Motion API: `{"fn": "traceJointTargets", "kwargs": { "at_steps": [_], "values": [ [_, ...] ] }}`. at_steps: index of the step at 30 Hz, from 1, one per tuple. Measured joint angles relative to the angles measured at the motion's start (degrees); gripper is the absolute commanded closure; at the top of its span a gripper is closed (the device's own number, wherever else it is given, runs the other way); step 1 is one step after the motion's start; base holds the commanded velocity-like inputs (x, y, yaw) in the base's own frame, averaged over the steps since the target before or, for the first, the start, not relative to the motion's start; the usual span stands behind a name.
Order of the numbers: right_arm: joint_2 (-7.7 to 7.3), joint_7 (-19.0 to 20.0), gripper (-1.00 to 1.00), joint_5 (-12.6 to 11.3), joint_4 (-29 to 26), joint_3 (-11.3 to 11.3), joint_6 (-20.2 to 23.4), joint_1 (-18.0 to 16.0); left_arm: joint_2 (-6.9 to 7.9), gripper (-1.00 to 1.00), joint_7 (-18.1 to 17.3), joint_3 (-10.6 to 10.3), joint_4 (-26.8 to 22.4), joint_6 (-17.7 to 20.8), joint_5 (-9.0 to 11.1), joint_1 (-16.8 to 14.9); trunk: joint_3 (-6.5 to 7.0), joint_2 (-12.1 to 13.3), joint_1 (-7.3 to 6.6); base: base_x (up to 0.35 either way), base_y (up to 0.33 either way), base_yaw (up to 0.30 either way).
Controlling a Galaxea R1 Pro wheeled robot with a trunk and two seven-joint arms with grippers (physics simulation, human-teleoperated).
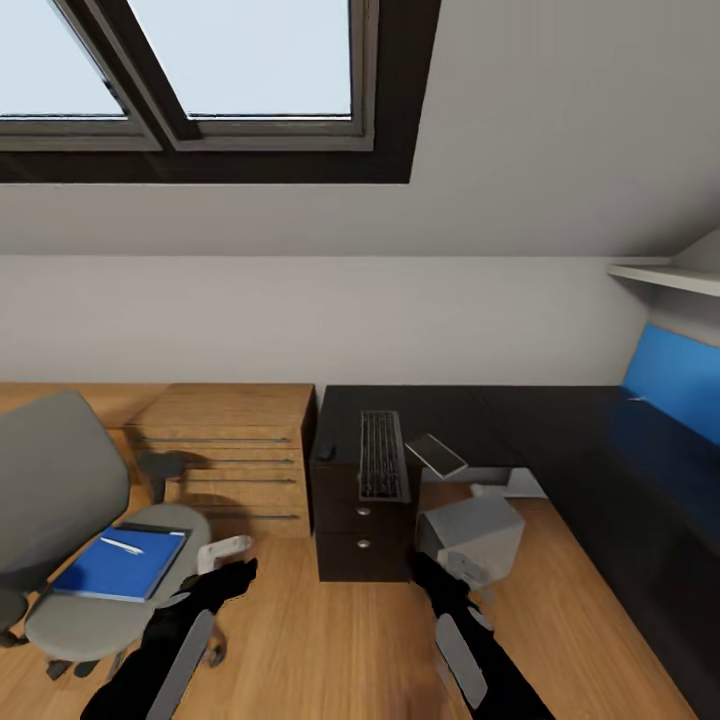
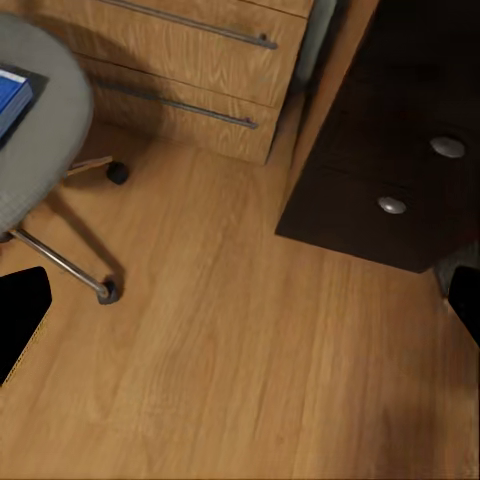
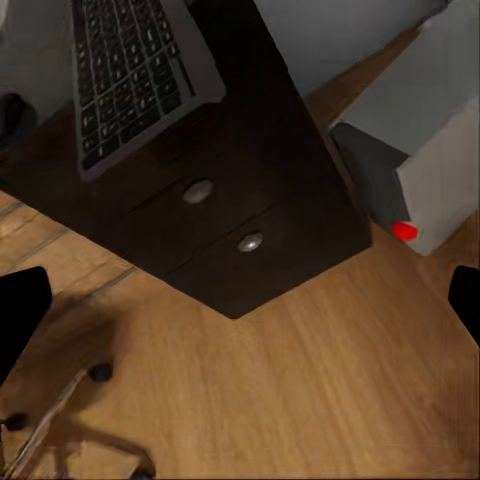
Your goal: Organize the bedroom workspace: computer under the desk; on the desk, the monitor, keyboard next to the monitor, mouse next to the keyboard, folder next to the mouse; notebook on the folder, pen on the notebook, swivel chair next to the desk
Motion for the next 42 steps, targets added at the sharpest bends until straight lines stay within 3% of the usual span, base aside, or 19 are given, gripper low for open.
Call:
{"fn": "traceJointTargets", "kwargs": {
  "at_steps": [1, 4, 11, 14, 15, 16, 17, 18, 22, 26, 29, 33, 39, 40, 42],
  "values": [
    [-0.01, 0.0, -1.00, -0.9, -4.7, 0.1, 0.6, 0.0, 0.00, -1.00, 0.0, 0.4, -1.1, 1.1, 0.1, 0.0, 0.01, 0.0, 0.00, 0.325, 0.149, 0.000],
    [-0.04, 0.1, -1.00, -2.9, -8.6, 0.1, 1.6, 0.1, 0.05, -1.00, 0.0, 1.2, -2.4, 3.5, 0.2, 0.0, 0.00, 0.0, 0.00, 0.325, 0.147, 0.000],
    [-0.10, 0.6, -1.00, -4.0, -7.8, 0.1, 1.8, 0.3, -0.03, -1.00, 0.0, 1.8, 1.4, 4.7, 0.0, 0.0, 0.00, 0.0, 0.00, 0.325, 0.120, 0.000],
    [-0.66, 0.5, -1.00, -6.9, -7.4, -0.1, 2.0, 0.4, -0.64, -1.00, -0.1, 1.3, 3.0, 3.8, -0.1, 0.0, 0.00, 0.0, 0.00, 0.327, 0.063, 0.000],
    [-1.35, 0.5, -1.00, -9.9, -7.2, -0.2, 2.1, 0.4, -0.96, -1.00, -0.2, 1.0, 3.6, 3.2, -0.1, 0.0, 0.00, 0.0, 0.00, 0.206, 0.019, 0.000],
    [-2.43, 0.4, -1.00, -15.0, -7.0, -0.2, 2.9, 0.4, -1.20, -1.00, -0.3, 0.8, 4.1, 2.7, 0.0, 0.0, 0.00, 0.0, 0.01, 0.165, 0.015, 0.000],
    [-2.60, 0.5, -1.00, -16.1, -7.0, -0.1, 3.2, 0.5, -1.24, -1.00, -0.4, 0.7, 4.1, 2.6, -0.1, 0.0, 0.00, 0.0, 0.02, 0.084, 0.008, 0.000],
    [-2.87, 0.5, -1.00, -18.9, -6.9, -0.1, 3.9, 0.5, -1.33, -1.00, -0.4, 0.7, 4.2, 2.5, -0.1, 0.0, 0.00, 0.0, 0.02, 0.068, 0.006, 0.000],
    [-3.27, 0.7, -1.00, -23.9, -6.9, -0.1, 4.6, 0.5, -1.70, -1.00, -0.3, 0.6, 3.7, 2.6, 0.0, 0.0, 0.00, 0.0, 0.03, 0.027, 0.003, 0.000],
    [-3.97, 2.6, -1.00, -26.6, -6.9, -0.2, 4.8, 0.5, -2.19, -1.00, -0.1, 0.5, 2.9, 2.5, 0.1, 0.0, -0.17, -0.4, 0.25, 0.006, 0.001, 0.000],
    [-5.08, 8.7, -1.00, -29.3, -6.8, 0.0, 4.8, 0.5, -2.53, -1.00, 0.1, 0.6, 2.6, 2.5, 0.0, 0.0, -0.72, -1.6, 0.91, 0.002, 0.000, 0.000],
    [-5.41, 14.5, -1.00, -30.5, -4.7, 0.0, 4.8, 0.5, -2.64, -1.00, 0.2, 0.6, 2.6, 2.5, 0.0, 0.0, -1.44, -3.2, 1.79, 0.000, 0.000, 0.000],
    [-5.40, 17.2, -1.00, -30.8, -2.6, -0.1, 4.7, 0.5, -2.67, -1.00, 0.1, 0.5, 2.3, 2.4, 0.0, 0.0, -2.52, -5.6, 3.11, 0.000, 0.000, 0.000],
    [-5.45, 17.4, -1.00, -30.8, -2.5, -0.1, 4.7, 0.5, -2.68, -1.00, 0.0, 0.5, 1.3, 2.4, 0.0, 0.0, -2.70, -6.0, 3.33, 0.000, 0.000, 0.000],
    [-5.60, 17.5, -1.00, -30.8, -2.4, -0.2, 4.6, 0.5, -2.73, -1.00, -0.1, 0.3, -6.4, 2.9, 0.1, 3.5, -3.06, -6.8, 3.76, 0.000, 0.000, 0.000]
  ]
}}
